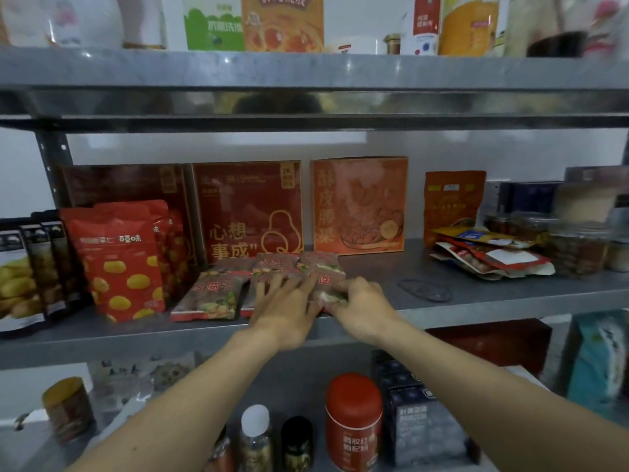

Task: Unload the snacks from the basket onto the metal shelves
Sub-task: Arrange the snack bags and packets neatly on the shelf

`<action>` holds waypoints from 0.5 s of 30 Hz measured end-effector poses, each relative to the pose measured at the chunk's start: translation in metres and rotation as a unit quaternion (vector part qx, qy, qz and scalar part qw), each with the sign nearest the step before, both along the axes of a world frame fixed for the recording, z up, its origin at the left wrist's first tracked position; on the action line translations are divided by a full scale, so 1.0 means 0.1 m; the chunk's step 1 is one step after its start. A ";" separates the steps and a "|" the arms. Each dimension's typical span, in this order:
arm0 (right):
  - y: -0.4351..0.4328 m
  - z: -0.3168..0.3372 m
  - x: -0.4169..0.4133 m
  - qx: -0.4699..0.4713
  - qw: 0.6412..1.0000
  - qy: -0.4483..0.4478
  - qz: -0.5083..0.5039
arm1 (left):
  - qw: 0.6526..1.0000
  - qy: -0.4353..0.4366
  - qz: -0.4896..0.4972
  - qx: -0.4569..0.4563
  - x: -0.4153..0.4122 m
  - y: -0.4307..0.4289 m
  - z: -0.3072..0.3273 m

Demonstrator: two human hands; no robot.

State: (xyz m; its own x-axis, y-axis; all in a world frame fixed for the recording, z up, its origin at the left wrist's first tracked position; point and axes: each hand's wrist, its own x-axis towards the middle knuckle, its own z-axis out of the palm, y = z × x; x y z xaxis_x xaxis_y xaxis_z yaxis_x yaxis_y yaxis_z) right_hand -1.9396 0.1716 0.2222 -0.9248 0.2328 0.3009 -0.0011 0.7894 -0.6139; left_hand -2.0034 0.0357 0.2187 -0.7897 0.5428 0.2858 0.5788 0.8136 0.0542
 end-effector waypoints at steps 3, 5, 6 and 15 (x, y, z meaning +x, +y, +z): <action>0.06 0.02 0.01 0.040 0.999 -0.025 0.010 | 1.000 0.002 0.000 -0.015 0.01 0.04 0.00; 0.08 0.02 0.02 0.059 0.998 -0.031 0.014 | 1.000 -0.007 0.001 -0.019 0.02 0.06 0.00; 0.08 0.01 0.03 0.065 0.997 -0.029 0.017 | 1.000 -0.009 -0.001 -0.020 0.03 0.06 0.02; 0.10 0.00 0.06 0.098 0.994 -0.043 0.031 | 0.999 -0.019 -0.011 -0.038 0.05 0.05 0.04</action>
State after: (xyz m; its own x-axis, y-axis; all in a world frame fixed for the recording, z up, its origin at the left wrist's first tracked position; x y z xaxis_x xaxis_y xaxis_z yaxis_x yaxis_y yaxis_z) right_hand -1.9332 0.1817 0.2224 -0.9599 0.1189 0.2537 -0.0077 0.8941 -0.4478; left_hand -1.9988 0.0403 0.2232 -0.7869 0.5792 0.2128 0.5953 0.8034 0.0146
